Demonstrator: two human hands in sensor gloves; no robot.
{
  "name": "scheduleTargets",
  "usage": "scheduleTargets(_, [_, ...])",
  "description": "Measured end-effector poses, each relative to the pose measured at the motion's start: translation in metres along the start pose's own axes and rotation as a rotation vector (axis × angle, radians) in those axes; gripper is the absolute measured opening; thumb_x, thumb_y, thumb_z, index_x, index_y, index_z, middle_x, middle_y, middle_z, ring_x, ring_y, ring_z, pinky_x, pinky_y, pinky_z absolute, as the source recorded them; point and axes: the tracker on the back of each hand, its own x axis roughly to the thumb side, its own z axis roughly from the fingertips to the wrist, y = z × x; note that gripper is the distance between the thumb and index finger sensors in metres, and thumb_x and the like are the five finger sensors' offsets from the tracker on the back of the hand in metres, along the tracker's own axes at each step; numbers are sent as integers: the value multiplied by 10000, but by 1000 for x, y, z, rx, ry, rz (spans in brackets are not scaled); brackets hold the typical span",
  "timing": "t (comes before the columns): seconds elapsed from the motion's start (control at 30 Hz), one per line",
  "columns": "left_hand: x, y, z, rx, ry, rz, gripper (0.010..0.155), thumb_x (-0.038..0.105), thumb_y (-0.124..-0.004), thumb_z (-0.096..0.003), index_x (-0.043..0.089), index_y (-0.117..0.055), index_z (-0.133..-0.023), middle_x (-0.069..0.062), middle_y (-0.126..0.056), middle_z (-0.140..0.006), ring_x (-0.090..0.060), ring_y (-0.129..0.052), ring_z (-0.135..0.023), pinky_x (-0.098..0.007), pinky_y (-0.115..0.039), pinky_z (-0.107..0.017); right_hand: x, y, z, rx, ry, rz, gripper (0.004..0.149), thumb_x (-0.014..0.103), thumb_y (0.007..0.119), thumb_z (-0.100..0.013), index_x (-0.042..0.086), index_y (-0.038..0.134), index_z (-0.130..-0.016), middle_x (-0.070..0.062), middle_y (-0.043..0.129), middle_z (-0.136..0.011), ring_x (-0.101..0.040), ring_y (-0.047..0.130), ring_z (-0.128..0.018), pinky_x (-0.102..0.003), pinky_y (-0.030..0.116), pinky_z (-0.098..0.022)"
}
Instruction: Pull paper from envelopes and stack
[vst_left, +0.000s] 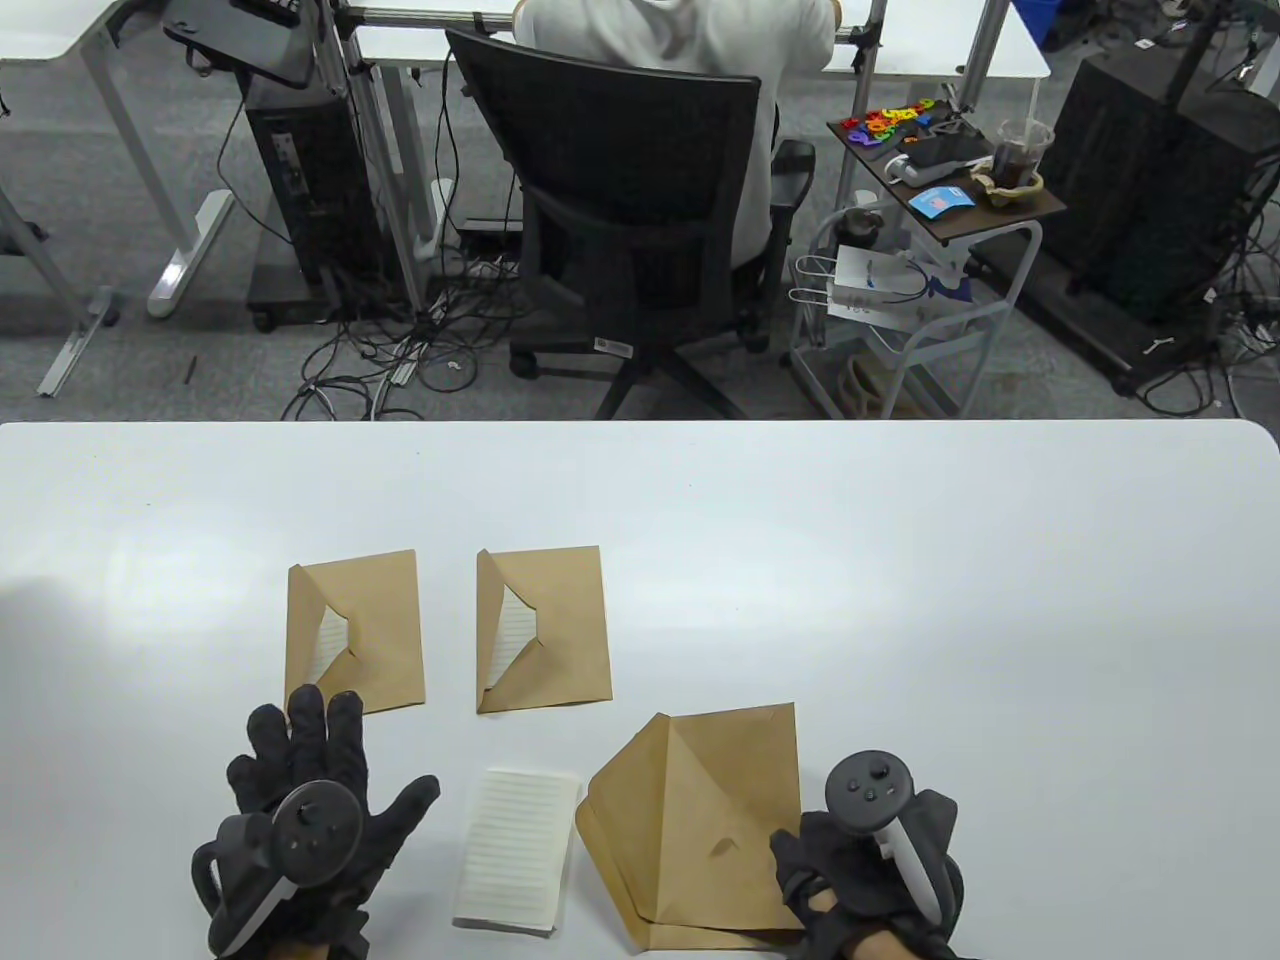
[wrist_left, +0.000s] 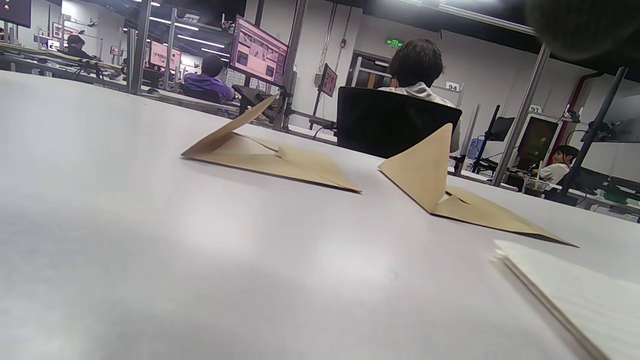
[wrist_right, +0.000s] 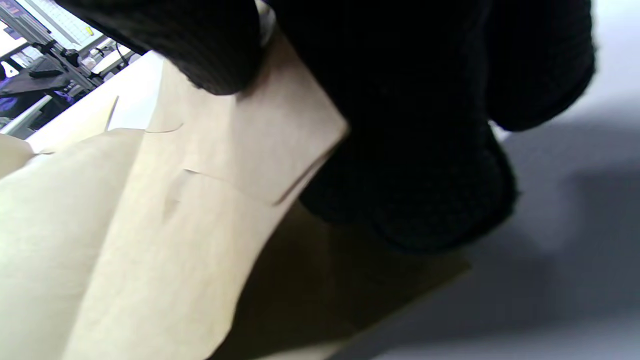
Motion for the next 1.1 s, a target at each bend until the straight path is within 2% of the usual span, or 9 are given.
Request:
scheduleTargets(0.23, [1,-2,-1,-14,-9,4,1061,810,-684,-457,208,-222,-1199,-120,-161,-1229,-529,-125,-1114,-751,-261,-728,-5,-5,-2,-69,50,54,541,373,874,-403,-16,862,-779,-174,1107,-429,-342,1119,-227,-548,876,-321])
scheduleTargets(0.53, [3,-3,-1,-26,-12,3,1062,810,-684,-456,206,-224,-1199,-120,-163,-1229,-530,-131,-1114,-749,-265,-730,-10,-18,-2,-128,66,35,553,377,875,-402,-15,855,-792,-195,1099,-454,-364,1113,-245,-566,864,-329])
scheduleTargets(0.67, [4,-5,-2,-36,-7,10,1059,809,-683,-457,208,-225,-1198,-119,-165,-1230,-531,-133,-1115,-748,-267,-730,-11,-26,2,-226,46,8,601,422,844,-405,25,803,-854,-202,1063,-573,-392,1092,-359,-598,823,-395])
scheduleTargets(0.77, [5,-5,-2,-41,-11,-1,1061,810,-682,-458,205,-223,-1199,-120,-164,-1229,-531,-133,-1114,-748,-267,-730,-8,-31,11,-379,-39,-37,654,451,829,-394,52,748,-906,-210,1016,-687,-424,1056,-497,-634,780,-462])
scheduleTargets(0.8, [5,-6,-1,-40,-11,-1,1061,810,-682,-458,206,-222,-1199,-120,-164,-1230,-531,-133,-1114,-749,-267,-730,-5,-33,15,-436,-109,-60,667,460,822,-396,78,719,-932,-196,984,-753,-431,1029,-577,-649,751,-502])
scheduleTargets(0.87, [6,-7,-1,-46,-11,1,1061,810,-682,-457,206,-223,-1199,-121,-164,-1230,-529,-135,-1116,-749,-266,-731,-2,-35,24,-525,-159,-81,693,474,809,-401,117,657,-975,-184,893,-878,-442,948,-727,-677,693,-566])
scheduleTargets(0.97, [7,-7,-2,-51,-15,-9,1063,812,-681,-456,205,-223,-1199,-120,-169,-1230,-530,-144,-1118,-750,-271,-730,3,-39,35,-593,-287,-118,764,522,776,-403,193,514,-1040,-137,623,-1086,-448,635,-1006,-697,487,-704])
scheduleTargets(1.1, [7,-9,-2,-66,-15,2,1062,815,-678,-454,210,-224,-1199,-118,-174,-1232,-530,-163,-1125,-752,-276,-732,6,-42,45,-700,-374,-35,822,605,671,-378,287,370,-1074,-61,320,-1183,-433,271,-1110,-696,231,-746])
